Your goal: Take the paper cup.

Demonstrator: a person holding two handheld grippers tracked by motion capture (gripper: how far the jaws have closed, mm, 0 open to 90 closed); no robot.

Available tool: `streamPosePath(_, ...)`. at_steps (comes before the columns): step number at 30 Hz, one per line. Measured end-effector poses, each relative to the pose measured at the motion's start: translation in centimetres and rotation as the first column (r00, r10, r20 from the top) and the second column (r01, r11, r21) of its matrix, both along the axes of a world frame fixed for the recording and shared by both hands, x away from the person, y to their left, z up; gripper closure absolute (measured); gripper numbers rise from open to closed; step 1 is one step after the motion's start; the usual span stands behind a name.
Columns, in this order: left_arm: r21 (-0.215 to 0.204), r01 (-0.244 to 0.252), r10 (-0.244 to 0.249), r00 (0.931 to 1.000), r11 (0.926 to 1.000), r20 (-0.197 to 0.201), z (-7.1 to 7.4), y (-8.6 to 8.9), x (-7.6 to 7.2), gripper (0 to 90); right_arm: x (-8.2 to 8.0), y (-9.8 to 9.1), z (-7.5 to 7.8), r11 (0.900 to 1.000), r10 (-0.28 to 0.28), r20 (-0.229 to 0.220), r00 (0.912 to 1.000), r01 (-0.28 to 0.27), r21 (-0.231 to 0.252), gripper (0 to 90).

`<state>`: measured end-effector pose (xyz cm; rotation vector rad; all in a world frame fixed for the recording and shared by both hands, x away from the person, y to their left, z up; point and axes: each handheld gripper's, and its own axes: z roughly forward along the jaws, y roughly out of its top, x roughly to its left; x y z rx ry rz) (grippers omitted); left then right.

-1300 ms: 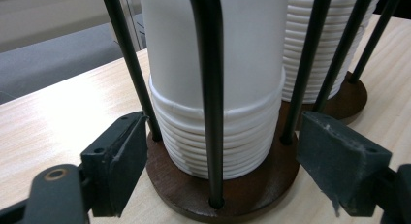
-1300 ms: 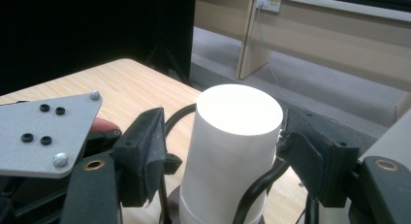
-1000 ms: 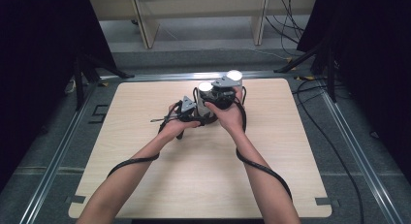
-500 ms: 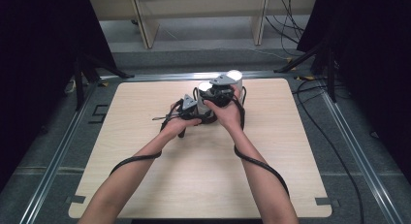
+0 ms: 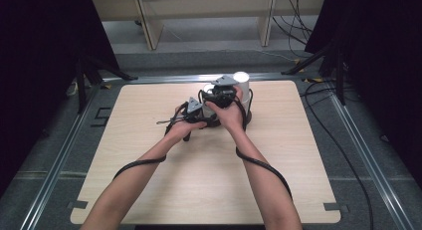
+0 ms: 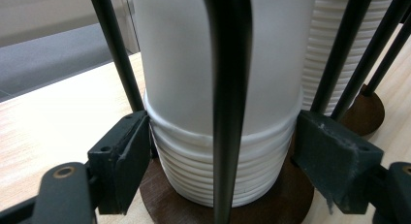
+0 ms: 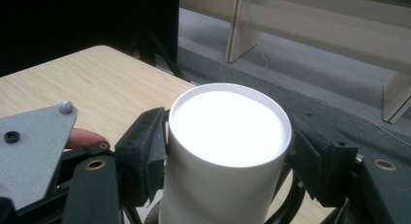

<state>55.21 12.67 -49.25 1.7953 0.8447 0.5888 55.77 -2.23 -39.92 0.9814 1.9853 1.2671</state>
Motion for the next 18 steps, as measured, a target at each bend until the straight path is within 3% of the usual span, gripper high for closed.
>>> streamPosePath(2,0.03,0.001,-0.001,1.0,0.9996,0.001,0.03,0.12,0.02,21.5,0.03,0.05,-0.01,1.0,0.0,-0.014,0.9999,0.0,0.003,33.5)
streamPosePath(5,0.028,0.005,-0.005,1.0,0.9996,0.003,0.03,0.15,0.03,21.6,0.17,0.18,-0.16,1.0,-0.01,0.007,0.9999,0.01,0.001,33.2)
streamPosePath(10,0.017,0.007,-0.007,1.0,0.9998,0.003,0.02,0.13,0.0,21.7,0.12,0.13,-0.15,1.0,-0.004,-0.008,1.0,0.004,0.004,33.8)
streamPosePath(12,0.018,0.008,-0.008,1.0,0.9998,0.001,0.03,0.14,0.0,21.7,0.13,0.14,-0.24,0.9999,-0.008,0.012,0.9999,0.008,0.012,34.2)
streamPosePath(14,0.007,0.003,-0.003,1.0,1.0,0.004,-0.02,0.07,0.01,21.6,-0.04,0.1,-0.19,0.9999,-0.004,-0.009,1.0,0.004,0.016,34.6)
streamPosePath(18,0.014,0.002,-0.002,1.0,0.9999,0.007,-0.03,0.09,-0.03,21.8,-0.14,0.16,-0.01,0.9999,0.001,0.024,0.9997,-0.001,0.016,34.9)
